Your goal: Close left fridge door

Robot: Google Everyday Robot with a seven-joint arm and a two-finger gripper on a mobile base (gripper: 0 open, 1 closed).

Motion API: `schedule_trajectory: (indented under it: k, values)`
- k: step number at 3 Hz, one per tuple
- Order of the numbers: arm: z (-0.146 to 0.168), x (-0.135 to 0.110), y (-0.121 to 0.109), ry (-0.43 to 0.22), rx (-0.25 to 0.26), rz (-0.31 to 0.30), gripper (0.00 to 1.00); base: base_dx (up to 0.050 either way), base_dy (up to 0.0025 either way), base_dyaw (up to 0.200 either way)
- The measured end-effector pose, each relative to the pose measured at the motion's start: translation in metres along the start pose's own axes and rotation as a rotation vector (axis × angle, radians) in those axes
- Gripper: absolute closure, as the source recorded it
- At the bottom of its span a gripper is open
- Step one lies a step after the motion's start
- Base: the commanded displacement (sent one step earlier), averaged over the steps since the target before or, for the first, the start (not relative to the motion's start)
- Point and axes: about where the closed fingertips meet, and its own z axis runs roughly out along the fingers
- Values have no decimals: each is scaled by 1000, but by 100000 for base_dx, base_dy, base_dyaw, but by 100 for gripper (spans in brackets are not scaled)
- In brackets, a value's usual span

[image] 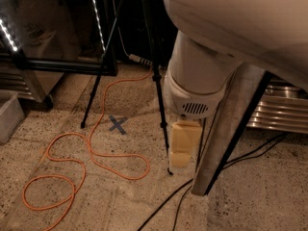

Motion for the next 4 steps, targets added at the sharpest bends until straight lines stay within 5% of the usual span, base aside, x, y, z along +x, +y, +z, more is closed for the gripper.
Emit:
schedule_trajectory:
  k: [1, 2, 3, 4]
  values:
    - [0, 0, 0, 0, 0, 0, 0, 3538, 248, 14002]
    - [0, 0, 0, 0, 0, 0, 0, 3, -3, -19959]
    - [0, 0, 0, 0, 0, 0, 0, 4090, 238, 11596]
    - [0, 0, 0, 0, 0, 0, 0, 3937, -225, -11679]
